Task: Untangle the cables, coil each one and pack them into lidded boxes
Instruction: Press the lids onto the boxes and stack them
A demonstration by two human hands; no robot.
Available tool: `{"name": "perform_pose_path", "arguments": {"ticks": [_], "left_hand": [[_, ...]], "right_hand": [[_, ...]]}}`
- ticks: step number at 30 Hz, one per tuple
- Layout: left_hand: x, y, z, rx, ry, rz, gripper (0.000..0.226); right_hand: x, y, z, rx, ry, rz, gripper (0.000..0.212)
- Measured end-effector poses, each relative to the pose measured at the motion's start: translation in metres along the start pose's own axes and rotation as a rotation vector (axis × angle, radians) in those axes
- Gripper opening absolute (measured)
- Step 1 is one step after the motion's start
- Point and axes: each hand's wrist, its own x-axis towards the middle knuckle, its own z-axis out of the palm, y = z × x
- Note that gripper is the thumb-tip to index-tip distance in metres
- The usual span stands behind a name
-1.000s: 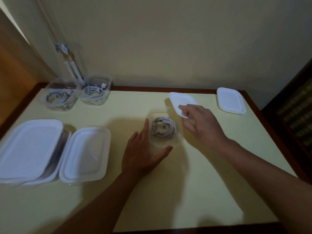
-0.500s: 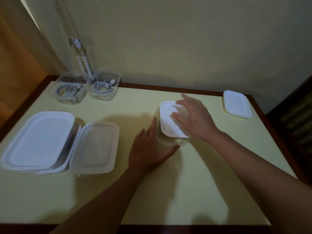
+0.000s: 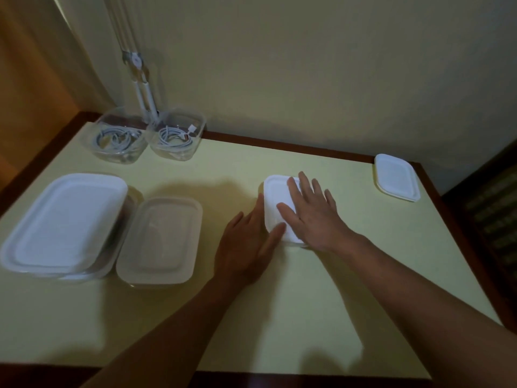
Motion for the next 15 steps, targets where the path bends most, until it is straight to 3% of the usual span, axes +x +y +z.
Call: {"name": "perform_pose_path", "arguments": {"ticks": [7, 15], "left_hand": [[0.007, -0.002, -0.002, -0.198, 0.128, -0.196, 0.041], [0.015, -0.005, -0.006, -0.346, 0.023, -0.265, 0.052]], "right_hand": [[-0.008, -0.002, 0.006, 0.019, 0.011, -0.032, 0.071], [-0.020, -0.005, 0.012, 0.013, 0.020, -0.012, 0.074]]}}
